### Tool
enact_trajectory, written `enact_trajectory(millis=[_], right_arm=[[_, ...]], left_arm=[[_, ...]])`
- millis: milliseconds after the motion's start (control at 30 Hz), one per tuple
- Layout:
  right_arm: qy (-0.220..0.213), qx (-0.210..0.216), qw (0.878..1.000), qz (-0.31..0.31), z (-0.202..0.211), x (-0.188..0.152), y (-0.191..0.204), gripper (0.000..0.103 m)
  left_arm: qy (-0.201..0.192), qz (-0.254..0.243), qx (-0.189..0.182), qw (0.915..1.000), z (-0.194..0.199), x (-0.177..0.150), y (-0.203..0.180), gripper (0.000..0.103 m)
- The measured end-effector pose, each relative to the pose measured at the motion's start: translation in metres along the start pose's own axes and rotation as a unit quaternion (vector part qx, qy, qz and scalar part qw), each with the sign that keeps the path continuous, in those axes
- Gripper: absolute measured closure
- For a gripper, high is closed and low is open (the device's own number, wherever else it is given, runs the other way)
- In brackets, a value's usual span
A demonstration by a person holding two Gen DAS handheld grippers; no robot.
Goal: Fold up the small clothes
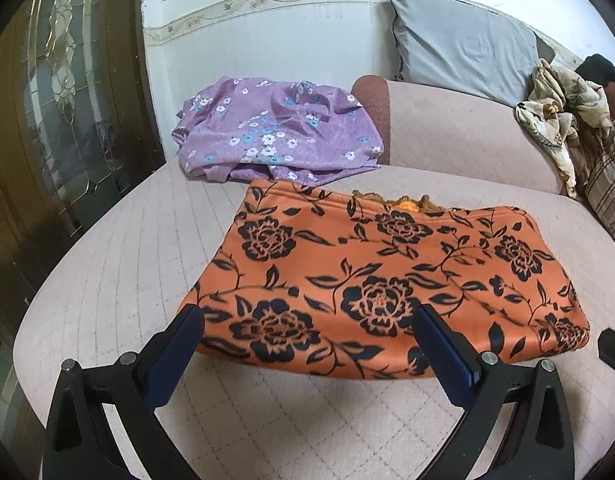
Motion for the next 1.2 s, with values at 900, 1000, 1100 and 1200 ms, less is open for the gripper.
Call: enact_trajectory(millis=[900,1000,1100,1200], right_arm=[[0.059,0.111,0.945,-0.302,-0.058,0.013,-0.086,0.026],[0.045,0.093,0.944,-0.315,-0.068,0.026,-0.091,0.026],[0.016,0.078,0.944,-0.321,-0.074,0.032,-0.092,0.026],[-0.015,0.047,0.944,-0.325,-0.076,0.032,-0.092,0.049]], left_arm=[[0.074,0.072,0.016,0.9946,-0.076,0.026,0.047,0.000],[0.086,0.097,-0.004,0.9916,-0.081,0.025,0.059,0.000],[0.099,0.098,-0.003,0.9902,-0.088,0.023,0.062,0.000],[0.115,0.090,0.015,0.9892,-0.097,0.021,0.064,0.000]])
Point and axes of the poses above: each gripper's, at about its wrist camera, not at the fingertips, and z roughly against the way its jaws point, y to its left, x to its top, the point moved 3 cm from there along -z, roughly the way its jaws point, and after that the axes turned 9 degrees about y, right-handed, at the moved point
